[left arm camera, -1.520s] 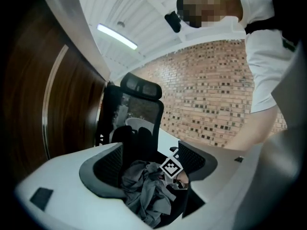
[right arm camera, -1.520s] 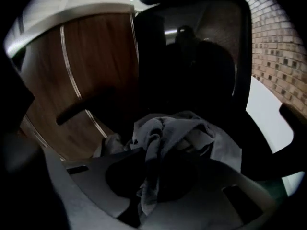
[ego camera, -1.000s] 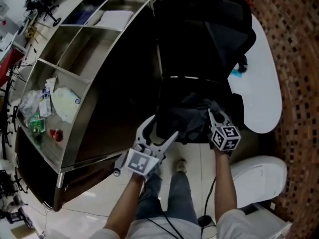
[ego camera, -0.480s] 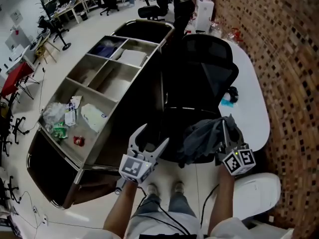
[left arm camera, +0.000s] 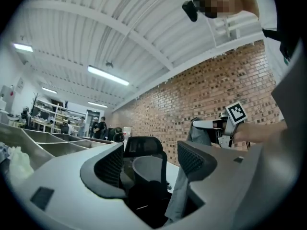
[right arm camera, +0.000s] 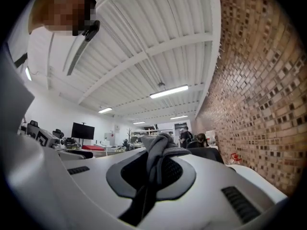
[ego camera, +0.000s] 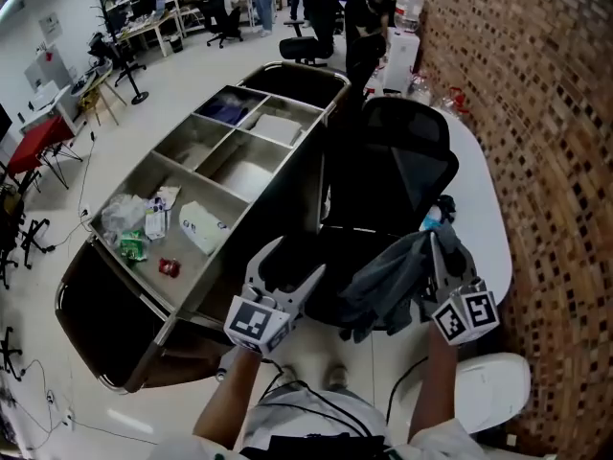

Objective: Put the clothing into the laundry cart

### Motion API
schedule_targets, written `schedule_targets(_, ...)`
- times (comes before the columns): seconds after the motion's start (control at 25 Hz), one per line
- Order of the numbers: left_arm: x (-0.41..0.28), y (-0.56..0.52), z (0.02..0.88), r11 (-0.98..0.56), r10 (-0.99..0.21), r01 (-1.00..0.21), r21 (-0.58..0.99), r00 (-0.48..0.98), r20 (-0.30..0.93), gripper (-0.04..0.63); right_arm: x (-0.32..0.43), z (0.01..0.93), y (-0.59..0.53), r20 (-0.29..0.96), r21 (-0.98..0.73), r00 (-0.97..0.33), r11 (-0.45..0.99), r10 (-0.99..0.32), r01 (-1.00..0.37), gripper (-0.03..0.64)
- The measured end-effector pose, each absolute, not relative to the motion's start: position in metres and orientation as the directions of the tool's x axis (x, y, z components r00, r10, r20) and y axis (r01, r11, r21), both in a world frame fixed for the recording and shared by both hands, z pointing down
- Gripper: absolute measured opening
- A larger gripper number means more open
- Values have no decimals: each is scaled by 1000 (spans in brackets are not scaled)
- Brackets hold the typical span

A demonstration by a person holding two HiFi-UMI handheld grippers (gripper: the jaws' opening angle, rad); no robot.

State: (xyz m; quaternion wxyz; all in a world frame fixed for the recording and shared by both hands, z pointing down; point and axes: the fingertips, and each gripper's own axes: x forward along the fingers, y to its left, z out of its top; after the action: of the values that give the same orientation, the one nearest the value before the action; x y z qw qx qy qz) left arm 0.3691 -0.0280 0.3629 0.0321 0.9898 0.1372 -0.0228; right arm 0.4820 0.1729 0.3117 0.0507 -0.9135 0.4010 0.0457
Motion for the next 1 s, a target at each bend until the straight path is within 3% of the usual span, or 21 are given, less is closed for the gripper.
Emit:
schedule_targets(0.4,336,-101,307,-993,119,119,-4,988,-101,330,478,156,57,-302,162,404,-464,-863,-871,35)
schedule_targets(1.0,170,-203,280,-965,-250,-259,-41,956,-153,330,330,40,-128,-447,241,-67,-48,-892,-969,35)
